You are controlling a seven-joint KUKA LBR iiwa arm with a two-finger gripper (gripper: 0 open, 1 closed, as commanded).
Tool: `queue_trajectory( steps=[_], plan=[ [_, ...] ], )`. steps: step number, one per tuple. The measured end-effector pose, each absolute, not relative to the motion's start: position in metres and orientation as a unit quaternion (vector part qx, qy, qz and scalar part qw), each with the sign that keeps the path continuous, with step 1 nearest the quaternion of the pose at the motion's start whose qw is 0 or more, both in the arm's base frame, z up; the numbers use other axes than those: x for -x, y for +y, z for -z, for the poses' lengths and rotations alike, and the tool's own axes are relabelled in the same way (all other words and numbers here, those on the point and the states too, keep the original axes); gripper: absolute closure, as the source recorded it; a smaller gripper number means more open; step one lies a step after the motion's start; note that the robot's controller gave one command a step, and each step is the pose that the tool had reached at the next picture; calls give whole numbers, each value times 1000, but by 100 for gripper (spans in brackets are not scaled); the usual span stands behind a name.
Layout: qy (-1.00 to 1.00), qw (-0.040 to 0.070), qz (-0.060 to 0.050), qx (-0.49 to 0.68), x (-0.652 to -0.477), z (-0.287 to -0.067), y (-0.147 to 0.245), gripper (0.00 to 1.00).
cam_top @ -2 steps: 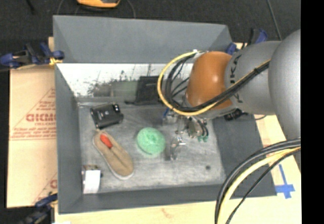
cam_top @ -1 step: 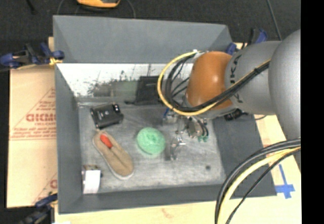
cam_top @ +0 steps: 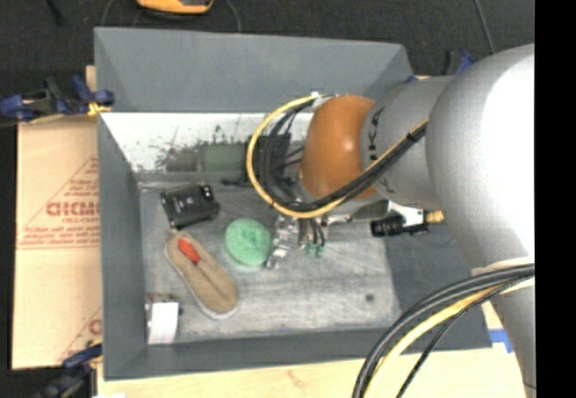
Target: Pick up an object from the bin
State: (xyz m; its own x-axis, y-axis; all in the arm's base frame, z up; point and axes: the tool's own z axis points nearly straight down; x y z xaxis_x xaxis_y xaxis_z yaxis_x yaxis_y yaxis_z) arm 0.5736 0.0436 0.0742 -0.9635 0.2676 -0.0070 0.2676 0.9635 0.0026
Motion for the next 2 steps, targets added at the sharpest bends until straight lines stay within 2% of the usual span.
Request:
queue_trajectory(
  steps=[1,2],
  plan=[
    [991,4,-1,-135,-574,-74,44,100],
    [986,2,0,-167,-570,-201,50,100]
  ],
)
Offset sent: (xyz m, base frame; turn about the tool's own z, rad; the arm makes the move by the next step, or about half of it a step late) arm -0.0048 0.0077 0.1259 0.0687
